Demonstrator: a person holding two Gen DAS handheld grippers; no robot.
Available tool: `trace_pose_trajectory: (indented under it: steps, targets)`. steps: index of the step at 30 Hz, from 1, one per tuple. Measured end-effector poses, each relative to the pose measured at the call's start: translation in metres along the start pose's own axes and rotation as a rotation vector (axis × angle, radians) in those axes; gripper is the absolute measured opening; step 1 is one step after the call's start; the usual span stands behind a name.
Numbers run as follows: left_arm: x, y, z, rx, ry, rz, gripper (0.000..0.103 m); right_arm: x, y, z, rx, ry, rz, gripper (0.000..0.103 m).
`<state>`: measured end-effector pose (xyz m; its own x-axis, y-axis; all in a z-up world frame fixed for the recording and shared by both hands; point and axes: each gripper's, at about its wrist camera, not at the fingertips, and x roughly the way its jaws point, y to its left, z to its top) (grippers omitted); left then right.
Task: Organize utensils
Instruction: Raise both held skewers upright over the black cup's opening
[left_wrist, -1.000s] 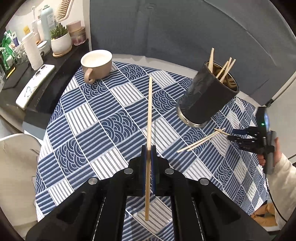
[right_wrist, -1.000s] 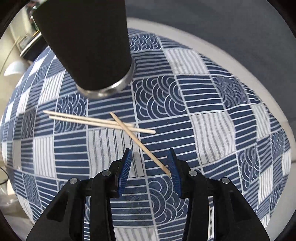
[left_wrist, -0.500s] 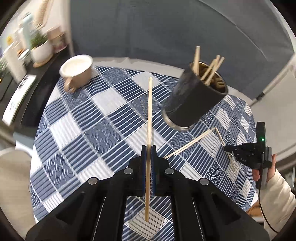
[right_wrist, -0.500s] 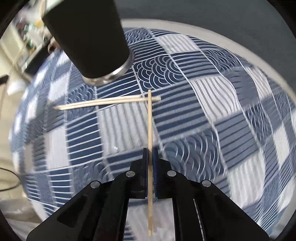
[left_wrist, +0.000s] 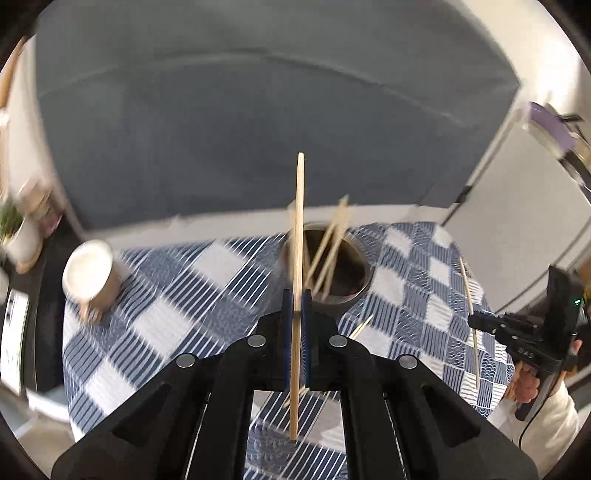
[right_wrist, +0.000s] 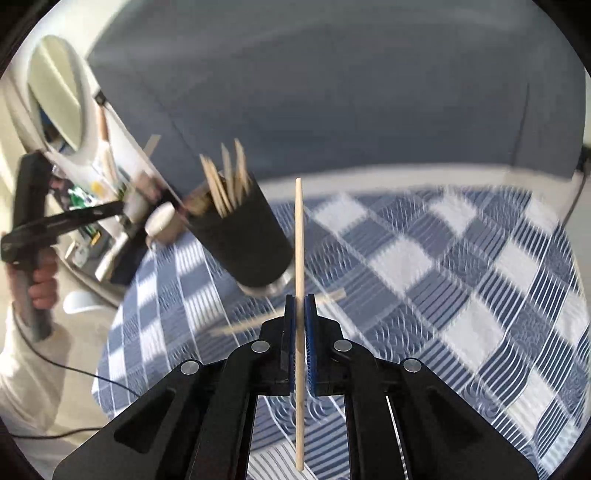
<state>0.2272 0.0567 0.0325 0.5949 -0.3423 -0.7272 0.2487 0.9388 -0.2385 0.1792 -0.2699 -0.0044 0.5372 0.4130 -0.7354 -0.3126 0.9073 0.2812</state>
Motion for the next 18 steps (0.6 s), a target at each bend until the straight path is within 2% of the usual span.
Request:
trace_pose_trajectory:
  steps: [4,8,18]
  targets:
    - [-0.002,-0.017,0.020,0.069,-0.048,-0.048,0.005,-0.030,0.025,0.028,-0.009,-0.120,0.037,0.005]
    - [0.000,-0.026,0.032,0.096,-0.088,-0.091,0.005,-0.039,0.046,0.055,-0.019,-0.207,0.097,0.005]
    - [0.029,-0.018,0.041,0.139,-0.137,-0.173,0.005,-0.002,0.076,0.106,-0.015,-0.358,0.231,0.005]
